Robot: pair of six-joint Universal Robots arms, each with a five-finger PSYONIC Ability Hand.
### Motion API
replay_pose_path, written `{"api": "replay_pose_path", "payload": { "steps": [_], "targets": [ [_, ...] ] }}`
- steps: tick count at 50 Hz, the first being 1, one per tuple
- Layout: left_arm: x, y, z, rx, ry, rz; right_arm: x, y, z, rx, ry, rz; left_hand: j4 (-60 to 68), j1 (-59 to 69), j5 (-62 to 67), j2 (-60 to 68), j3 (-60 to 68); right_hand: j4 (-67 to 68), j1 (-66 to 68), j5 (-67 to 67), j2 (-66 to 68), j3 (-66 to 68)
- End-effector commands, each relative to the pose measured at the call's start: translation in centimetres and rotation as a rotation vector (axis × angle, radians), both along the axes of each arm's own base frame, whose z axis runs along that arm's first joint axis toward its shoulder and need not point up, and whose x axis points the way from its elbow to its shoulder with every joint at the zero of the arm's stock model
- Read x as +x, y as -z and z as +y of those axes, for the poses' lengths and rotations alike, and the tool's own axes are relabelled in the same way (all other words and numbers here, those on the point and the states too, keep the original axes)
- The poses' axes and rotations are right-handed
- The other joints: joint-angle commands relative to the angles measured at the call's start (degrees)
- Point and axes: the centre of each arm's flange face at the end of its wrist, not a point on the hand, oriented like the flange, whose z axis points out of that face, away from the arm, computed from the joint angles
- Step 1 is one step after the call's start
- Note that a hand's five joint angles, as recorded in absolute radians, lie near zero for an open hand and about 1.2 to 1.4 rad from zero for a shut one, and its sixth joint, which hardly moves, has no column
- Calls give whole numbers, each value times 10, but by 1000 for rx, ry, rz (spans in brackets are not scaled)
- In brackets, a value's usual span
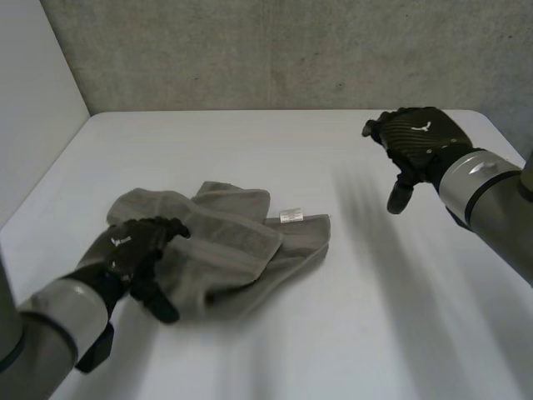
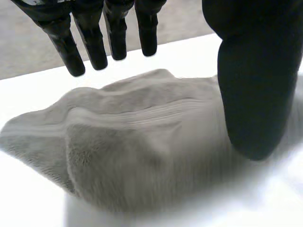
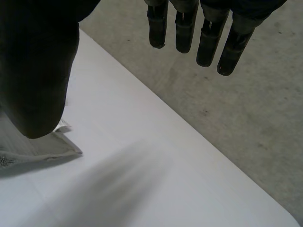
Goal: Fold the laundry
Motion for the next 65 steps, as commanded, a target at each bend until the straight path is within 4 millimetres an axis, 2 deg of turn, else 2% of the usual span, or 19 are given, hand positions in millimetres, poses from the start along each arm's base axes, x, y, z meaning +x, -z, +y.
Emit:
{"api": "replay_pose_path", "payload": {
  "steps": [1,5,8,10,11,13,14,16,24,30,32,36,38,45,51,53,57,59,65],
  "targets": [
    [-6,-18,1,-117,99,-54,8,6,11,20,-35,9,-33,-34,-28,-32,-33,-51,-33,-37,-78,-40],
    [-19,-46,-16,-233,110,-10,10,8,16,28,-47,19,-28,-29,-23,-27,-27,-51,-33,-37,-78,-40],
    [-24,-49,-23,-247,116,-5,11,9,19,30,-56,39,-22,-22,-17,-20,-21,-51,-33,-37,-78,-40],
    [-45,-38,-34,-232,161,-9,10,10,21,30,-60,57,-17,-17,-12,-15,-16,-51,-33,-37,-78,-40],
    [-45,-38,-35,-231,161,-9,10,10,21,30,-60,57,-17,-17,-12,-15,-16,-51,-33,-37,-78,-40],
    [-70,-23,-43,-207,213,-25,10,12,22,35,-61,64,-10,-10,-5,-8,-9,-51,-33,-37,-78,-40],
    [-70,-23,-43,-207,213,-25,10,12,22,35,-61,64,-10,-10,-5,-8,-9,-51,-33,-37,-78,-40],
    [-92,-1,-55,-164,253,-45,9,13,22,36,-61,69,15,15,20,17,16,-51,-33,-37,-78,-40],
    [-118,40,-85,-131,306,-134,9,16,23,48,-60,76,57,57,62,59,58,-51,-33,-37,-78,-40],
    [-127,60,-95,-184,369,-250,8,20,23,69,-59,84,89,89,94,91,90,-51,-33,-37,-78,-40],
    [-129,71,-98,-208,410,-322,8,23,22,79,-60,90,158,158,163,159,159,-51,-33,-37,-78,-40],
    [-130,78,-97,-218,443,-360,8,27,21,89,-59,94,226,225,231,227,227,-51,-33,-37,-78,-40],
    [-129,78,-96,-221,446,-370,8,28,21,92,-59,96,390,389,395,391,391,-51,-33,-37,-78,-40],
    [-128,66,-96,-242,439,-363,10,36,18,114,-60,106,610,610,615,612,611,-51,-33,-37,-78,-40],
    [-120,46,-96,-264,405,-360,11,46,19,112,-85,161,624,624,629,625,625,-51,-33,-37,-78,-40],
    [-105,21,-97,-291,344,-354,11,48,20,108,-95,171,624,624,629,625,625,-51,-33,-37,-78,-40],
    [-83,-3,-98,-319,278,-346,15,58,19,111,-127,180,624,624,629,625,625,-51,-33,-37,-78,-40],
    [-61,-22,-95,-336,219,-331,22,66,20,122,-185,155,624,624,629,625,625,-51,-33,-37,-78,-40],
    [-22,-42,-98,-340,90,-284,40,82,36,199,-313,95,624,624,629,625,625,-51,-33,-37,-78,-40]
  ]
}}
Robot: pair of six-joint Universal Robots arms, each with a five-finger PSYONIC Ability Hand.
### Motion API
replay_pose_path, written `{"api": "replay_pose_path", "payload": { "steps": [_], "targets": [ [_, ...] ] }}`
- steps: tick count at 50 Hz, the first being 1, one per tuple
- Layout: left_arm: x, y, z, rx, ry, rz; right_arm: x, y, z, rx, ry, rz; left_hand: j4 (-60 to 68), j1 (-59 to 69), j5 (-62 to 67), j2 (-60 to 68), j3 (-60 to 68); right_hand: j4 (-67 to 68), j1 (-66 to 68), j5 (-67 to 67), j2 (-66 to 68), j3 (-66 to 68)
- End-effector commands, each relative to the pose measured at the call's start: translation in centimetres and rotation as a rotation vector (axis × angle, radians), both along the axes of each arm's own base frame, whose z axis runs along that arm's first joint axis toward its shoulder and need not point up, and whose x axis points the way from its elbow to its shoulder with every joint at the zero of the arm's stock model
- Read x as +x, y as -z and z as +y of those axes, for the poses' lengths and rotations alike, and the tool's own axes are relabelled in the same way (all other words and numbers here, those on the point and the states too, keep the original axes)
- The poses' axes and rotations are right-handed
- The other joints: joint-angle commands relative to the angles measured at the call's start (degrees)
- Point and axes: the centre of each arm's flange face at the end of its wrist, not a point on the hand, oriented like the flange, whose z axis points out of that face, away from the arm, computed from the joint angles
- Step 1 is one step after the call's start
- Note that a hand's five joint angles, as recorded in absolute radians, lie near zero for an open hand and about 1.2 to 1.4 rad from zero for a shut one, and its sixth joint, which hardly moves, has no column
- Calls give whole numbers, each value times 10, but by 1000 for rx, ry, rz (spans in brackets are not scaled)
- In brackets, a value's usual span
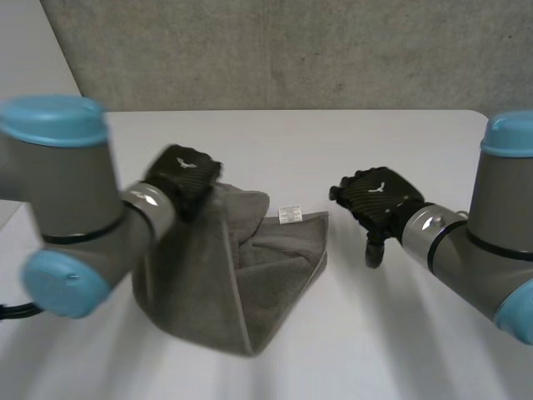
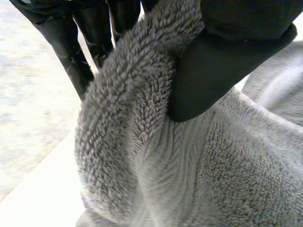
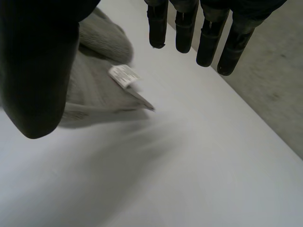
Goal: Fold the laundry
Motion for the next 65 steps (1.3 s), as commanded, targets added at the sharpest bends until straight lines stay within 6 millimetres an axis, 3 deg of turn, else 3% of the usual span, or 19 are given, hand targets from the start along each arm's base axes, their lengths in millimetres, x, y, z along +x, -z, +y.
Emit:
{"api": "replay_pose_path", "payload": {
  "steps": [1,6,15,29,34,37,38,45,47,48,50,51,53,54,55,56,58,60,65],
  "targets": [
    [46,-27,-1,-27,-133,75,20,19,15,98,-134,-69,103,122,121,103,104,-51,-33,-37,-78,-40],
    [88,-47,-6,-36,-278,192,39,37,23,178,-168,-161,103,122,121,103,104,-51,-33,-37,-78,-40],
    [134,-64,-14,-57,-362,299,64,64,27,199,-208,-181,103,122,121,103,104,-51,-33,-37,-78,-40],
    [178,-63,-30,-54,-469,352,85,85,26,211,-181,-129,103,122,121,103,104,-30,-12,-16,-57,-19],
    [187,-55,-36,-24,-456,371,86,76,5,127,-61,-118,103,122,121,103,104,396,415,411,369,408],
    [188,-55,-38,-23,-449,379,87,69,0,98,-44,-127,103,122,121,103,104,503,522,518,476,515],
    [188,-56,-41,-29,-440,391,88,61,-6,69,-30,-139,103,122,121,103,104,648,666,662,620,659],
    [183,-78,-75,-140,-382,545,99,-4,-29,-117,-40,-253,103,122,121,103,104,649,667,663,622,660],
    [178,-92,-85,-187,-347,608,108,-65,-43,-322,-55,-332,103,122,121,103,104,649,667,663,622,660],
    [177,-92,-85,-187,-346,608,108,-65,-43,-324,-55,-333,103,122,121,103,104,649,667,663,622,660],
    [160,-134,-101,-298,-243,759,114,-139,-51,-612,-64,-437,103,122,121,103,104,649,667,663,622,660],
    [160,-134,-102,-299,-243,760,114,-139,-51,-614,-64,-438,103,122,121,103,104,649,667,663,622,660],
    [154,-185,-111,-446,-169,910,109,-209,-46,-869,-56,-567,103,122,121,103,104,649,667,663,622,660],
    [154,-186,-111,-447,-169,911,109,-210,-46,-870,-56,-568,103,122,121,103,104,649,667,663,622,660],
    [157,-211,-113,-527,-154,983,104,-233,-43,-956,-43,-620,103,122,121,103,104,649,667,663,622,660],
    [157,-211,-113,-528,-154,984,104,-233,-43,-957,-43,-621,103,122,121,103,104,649,667,663,622,660],
    [162,-244,-113,-646,-139,1090,100,-252,-39,-1028,-43,-656,103,122,121,103,104,649,667,663,622,660],
    [164,-250,-115,-669,-141,1121,99,-250,-39,-1018,-45,-642,103,122,121,103,104,649,667,663,622,660],
    [162,-234,-129,-628,-169,1134,96,-225,-42,-884,-51,-530,103,122,121,103,104,649,667,663,622,660]
  ]
}}
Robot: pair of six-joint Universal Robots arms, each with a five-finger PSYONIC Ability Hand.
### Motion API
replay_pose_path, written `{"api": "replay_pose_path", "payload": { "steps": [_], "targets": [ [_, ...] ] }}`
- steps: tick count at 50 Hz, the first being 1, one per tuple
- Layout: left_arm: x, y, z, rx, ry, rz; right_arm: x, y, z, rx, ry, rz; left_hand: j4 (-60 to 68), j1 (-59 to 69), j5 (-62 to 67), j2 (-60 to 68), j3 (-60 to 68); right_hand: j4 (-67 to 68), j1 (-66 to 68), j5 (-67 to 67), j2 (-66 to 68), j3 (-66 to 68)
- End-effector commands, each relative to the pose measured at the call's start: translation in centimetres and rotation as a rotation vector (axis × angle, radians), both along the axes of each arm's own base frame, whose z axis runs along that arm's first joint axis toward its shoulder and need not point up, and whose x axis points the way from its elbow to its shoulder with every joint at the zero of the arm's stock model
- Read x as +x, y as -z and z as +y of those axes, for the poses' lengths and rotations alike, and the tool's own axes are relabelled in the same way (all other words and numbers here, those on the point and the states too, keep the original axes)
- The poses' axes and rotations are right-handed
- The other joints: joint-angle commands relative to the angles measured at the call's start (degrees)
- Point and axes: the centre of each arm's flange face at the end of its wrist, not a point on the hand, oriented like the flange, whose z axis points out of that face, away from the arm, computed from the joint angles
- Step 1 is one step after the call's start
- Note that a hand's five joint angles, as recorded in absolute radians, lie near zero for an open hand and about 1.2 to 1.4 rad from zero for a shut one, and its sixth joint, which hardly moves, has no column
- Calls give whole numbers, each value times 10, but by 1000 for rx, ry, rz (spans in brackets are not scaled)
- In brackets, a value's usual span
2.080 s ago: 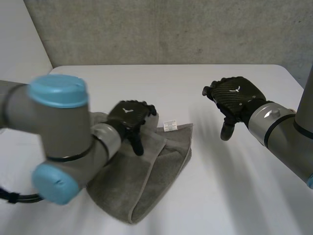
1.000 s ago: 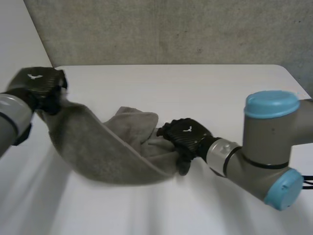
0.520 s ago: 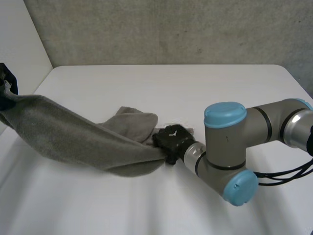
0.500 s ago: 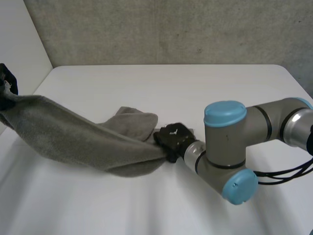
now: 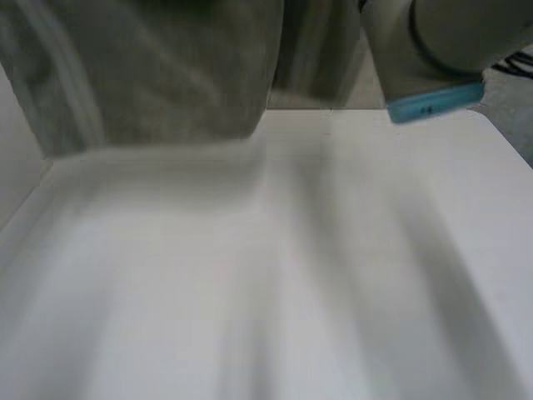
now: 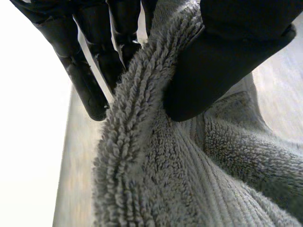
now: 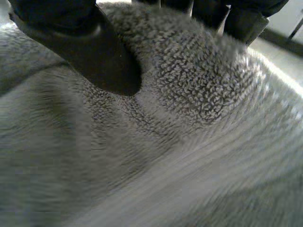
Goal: Fold the laundry
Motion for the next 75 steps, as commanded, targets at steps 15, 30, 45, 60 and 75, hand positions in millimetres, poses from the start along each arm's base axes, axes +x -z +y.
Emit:
{"api": "replay_pose_path", "payload": {
  "steps": [15,30,45,60,75],
  "targets": [
    [-23,269,5,716,189,-71,-25,229,5,783,-69,676,102,122,121,102,103,38,36,28,38,34],
    [12,308,40,841,36,-367,-53,306,43,951,-78,847,102,122,121,102,103,38,36,28,38,34],
    [19,272,45,772,16,-293,-92,282,24,1137,-34,434,102,122,121,102,103,-530,-532,-540,-530,-534],
    [20,281,50,814,38,-227,-141,323,20,1416,29,251,102,122,121,102,103,-553,-555,-563,-554,-558],
    [19,284,52,822,41,-228,-147,318,35,1438,-38,242,102,122,121,102,103,-546,-549,-557,-547,-551]
  ]
}}
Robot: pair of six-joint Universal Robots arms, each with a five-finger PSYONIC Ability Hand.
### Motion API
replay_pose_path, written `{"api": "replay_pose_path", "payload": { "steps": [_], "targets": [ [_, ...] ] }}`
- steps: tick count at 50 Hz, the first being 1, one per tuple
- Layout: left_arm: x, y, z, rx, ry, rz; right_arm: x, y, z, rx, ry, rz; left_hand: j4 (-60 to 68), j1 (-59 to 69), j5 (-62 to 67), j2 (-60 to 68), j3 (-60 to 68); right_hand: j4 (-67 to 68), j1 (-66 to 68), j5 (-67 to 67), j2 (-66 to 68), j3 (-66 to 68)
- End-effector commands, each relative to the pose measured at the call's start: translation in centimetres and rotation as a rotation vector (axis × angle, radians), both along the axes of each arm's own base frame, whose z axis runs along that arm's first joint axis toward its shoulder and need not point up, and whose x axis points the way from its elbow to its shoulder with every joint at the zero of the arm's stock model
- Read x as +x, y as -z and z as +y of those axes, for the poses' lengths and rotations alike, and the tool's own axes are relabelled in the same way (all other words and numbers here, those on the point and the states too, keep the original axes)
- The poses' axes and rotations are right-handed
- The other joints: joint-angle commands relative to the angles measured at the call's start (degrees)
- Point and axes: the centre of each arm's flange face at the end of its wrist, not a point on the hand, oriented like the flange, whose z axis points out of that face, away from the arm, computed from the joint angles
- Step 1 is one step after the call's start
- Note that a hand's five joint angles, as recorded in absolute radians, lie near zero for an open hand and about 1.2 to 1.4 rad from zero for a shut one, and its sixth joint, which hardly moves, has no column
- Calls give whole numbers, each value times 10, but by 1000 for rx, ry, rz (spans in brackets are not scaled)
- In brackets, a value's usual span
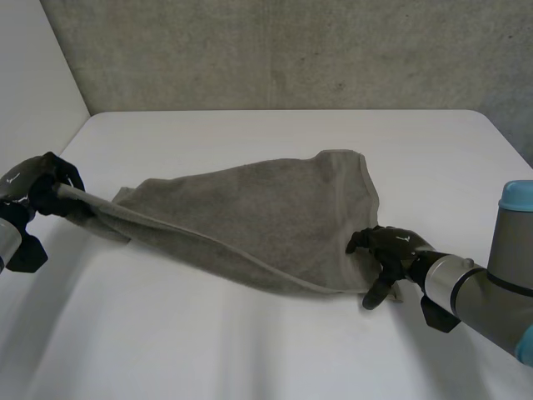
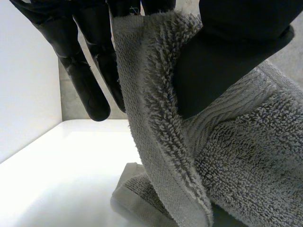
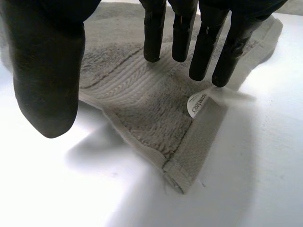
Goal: Fold the laundry
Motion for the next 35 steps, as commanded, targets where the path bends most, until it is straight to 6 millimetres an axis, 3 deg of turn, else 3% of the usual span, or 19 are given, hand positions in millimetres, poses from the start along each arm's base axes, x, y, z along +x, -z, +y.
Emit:
{"api": "replay_pose_path", "payload": {
  "steps": [1,19,20,21,23,35],
  "targets": [
    [0,2,2,7,2,0,0,-5,6,-23,-11,-13,102,121,117,102,103,-8,-11,11,-17,-12],
    [4,6,1,18,-12,2,7,20,-4,-45,-23,-7,102,121,117,102,103,197,194,216,188,193],
    [4,6,1,18,-10,2,6,19,-5,-49,-21,-6,102,121,117,102,103,299,296,318,290,295],
    [4,6,1,18,-13,2,6,19,-5,-49,-21,-6,102,121,117,102,103,300,297,319,291,296],
    [4,6,1,19,-12,1,6,13,-9,-77,-14,-19,102,121,117,102,103,572,569,591,563,568],
    [4,5,2,16,-9,0,5,-13,-9,-181,-9,-45,102,121,117,102,103,573,571,592,565,569]
  ]
}}
